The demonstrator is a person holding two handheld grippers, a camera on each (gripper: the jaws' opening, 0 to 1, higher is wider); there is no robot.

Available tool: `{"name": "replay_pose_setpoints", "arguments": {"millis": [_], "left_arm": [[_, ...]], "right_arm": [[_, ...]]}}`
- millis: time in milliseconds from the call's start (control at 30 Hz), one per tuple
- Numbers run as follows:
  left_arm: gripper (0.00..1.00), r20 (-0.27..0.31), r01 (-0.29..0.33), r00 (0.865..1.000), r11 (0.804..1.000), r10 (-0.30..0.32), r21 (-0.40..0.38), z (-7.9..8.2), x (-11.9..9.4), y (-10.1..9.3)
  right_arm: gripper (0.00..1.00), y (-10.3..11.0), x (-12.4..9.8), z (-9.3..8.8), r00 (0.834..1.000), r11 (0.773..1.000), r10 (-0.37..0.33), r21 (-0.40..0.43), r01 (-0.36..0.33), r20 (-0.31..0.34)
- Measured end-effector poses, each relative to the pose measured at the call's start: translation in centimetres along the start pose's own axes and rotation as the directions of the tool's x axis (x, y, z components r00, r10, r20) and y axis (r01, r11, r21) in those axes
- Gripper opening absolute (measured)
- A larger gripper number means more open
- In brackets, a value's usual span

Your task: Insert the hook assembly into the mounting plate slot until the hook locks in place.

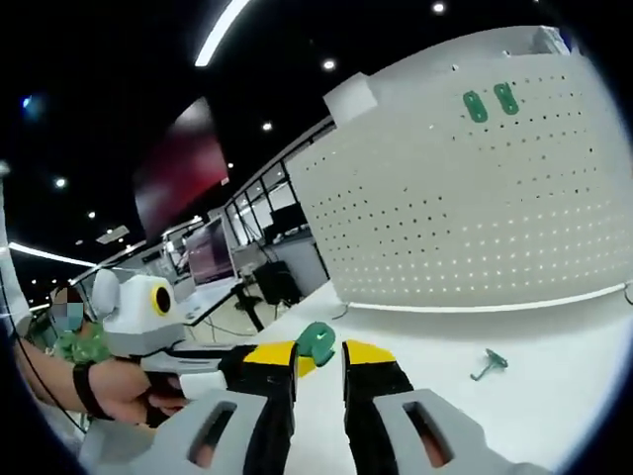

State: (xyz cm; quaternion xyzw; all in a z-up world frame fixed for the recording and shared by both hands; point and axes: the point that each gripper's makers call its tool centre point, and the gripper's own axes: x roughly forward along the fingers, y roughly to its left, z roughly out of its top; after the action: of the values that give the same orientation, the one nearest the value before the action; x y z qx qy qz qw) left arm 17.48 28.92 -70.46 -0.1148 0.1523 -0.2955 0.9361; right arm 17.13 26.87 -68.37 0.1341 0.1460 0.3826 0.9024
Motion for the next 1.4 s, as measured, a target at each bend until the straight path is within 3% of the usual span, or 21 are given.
{"name": "replay_pose_setpoints", "arguments": {"millis": [400, 567, 733, 967, 1067, 1200, 1400], "left_arm": [[0.04, 0.045, 0.029, 0.999, 0.999, -0.031, 0.030, 0.3, -1.7, -1.6], [0.04, 0.049, 0.045, 0.998, 0.998, -0.047, 0.054, 0.3, -1.8, -2.2], [0.04, 0.072, 0.055, 0.996, 0.998, -0.057, 0.027, 0.5, -1.8, -2.4], [0.05, 0.100, 0.049, 0.994, 0.998, -0.052, 0.033, 1.5, -1.6, -2.4], [0.06, 0.102, 0.062, 0.993, 0.998, -0.065, 0.033, 1.7, -1.8, -2.5], [0.09, 0.112, 0.063, 0.992, 0.998, -0.064, 0.014, 1.8, -2.2, -2.5], [0.14, 0.107, 0.060, 0.992, 0.998, -0.063, 0.027, 1.6, -3.1, -2.9]], "right_arm": [[0.05, 1.3, -0.9, -0.3, 0.999, 0.992, 0.023, 0.125, -0.027, 0.030], [0.02, 1.7, -1.1, -0.7, 0.999, 0.976, 0.031, 0.216, -0.035, 0.025], [0.01, 1.7, -1.3, -0.3, 0.999, 0.972, 0.033, 0.234, -0.038, 0.028], [0.01, 1.7, -1.1, 0.8, 0.999, 0.983, 0.009, 0.181, -0.017, 0.042], [0.01, 1.2, -1.3, 1.5, 0.998, 0.987, -0.032, 0.161, 0.023, 0.052], [0.01, 0.2, -1.8, 2.6, 0.993, 0.994, -0.100, 0.052, 0.097, 0.064], [0.01, -1.2, -2.6, 4.8, 0.975, 0.979, -0.191, -0.046, 0.197, 0.112]]}}
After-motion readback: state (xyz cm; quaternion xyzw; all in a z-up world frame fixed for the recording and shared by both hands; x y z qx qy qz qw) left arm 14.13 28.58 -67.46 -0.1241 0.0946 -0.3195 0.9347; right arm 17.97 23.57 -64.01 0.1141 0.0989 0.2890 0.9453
